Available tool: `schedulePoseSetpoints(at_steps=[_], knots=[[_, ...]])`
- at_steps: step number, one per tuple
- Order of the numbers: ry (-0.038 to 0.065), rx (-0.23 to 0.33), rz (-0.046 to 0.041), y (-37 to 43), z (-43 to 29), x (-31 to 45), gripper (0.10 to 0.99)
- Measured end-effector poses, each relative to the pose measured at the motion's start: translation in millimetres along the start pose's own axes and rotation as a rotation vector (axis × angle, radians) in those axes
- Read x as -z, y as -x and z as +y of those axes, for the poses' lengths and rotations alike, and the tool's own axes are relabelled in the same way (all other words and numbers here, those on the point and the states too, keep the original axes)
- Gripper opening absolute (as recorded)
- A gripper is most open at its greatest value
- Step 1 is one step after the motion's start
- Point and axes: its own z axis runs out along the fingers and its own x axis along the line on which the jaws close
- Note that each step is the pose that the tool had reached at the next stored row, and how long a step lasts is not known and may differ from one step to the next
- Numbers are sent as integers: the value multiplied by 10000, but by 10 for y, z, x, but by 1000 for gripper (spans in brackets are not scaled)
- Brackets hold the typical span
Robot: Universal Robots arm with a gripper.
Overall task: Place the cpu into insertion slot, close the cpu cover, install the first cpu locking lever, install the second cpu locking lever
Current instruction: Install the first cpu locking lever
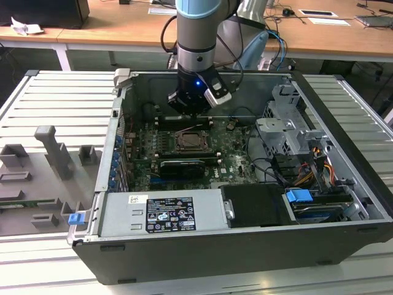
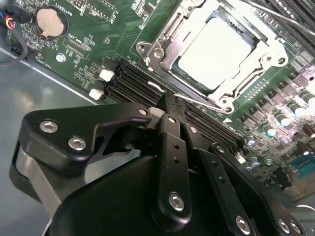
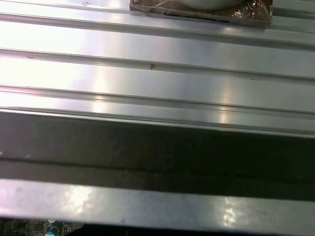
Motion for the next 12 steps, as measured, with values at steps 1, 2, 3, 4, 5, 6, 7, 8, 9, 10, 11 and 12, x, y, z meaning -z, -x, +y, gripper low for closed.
schedulePoseSetpoints(at_steps=[1,2,3,4,5,6,7,8,9,10,11,12], knots=[[-1,0,1,9,-1,-2,106],[-1,-4,2,22,-5,-4,106],[1,-11,1,29,-9,-7,106],[0,-29,-1,36,-20,-15,106],[1,-39,-2,38,-28,-22,106],[0,-47,-2,39,-34,-29,106],[-1,-54,-3,41,-39,-37,106],[-1,-60,-3,44,-41,-45,106],[-2,-66,-2,53,-43,-62,106],[-2,-67,-1,57,-44,-70,106],[-2,-68,-1,58,-44,-75,106],[-3,-69,0,59,-43,-80,106]])
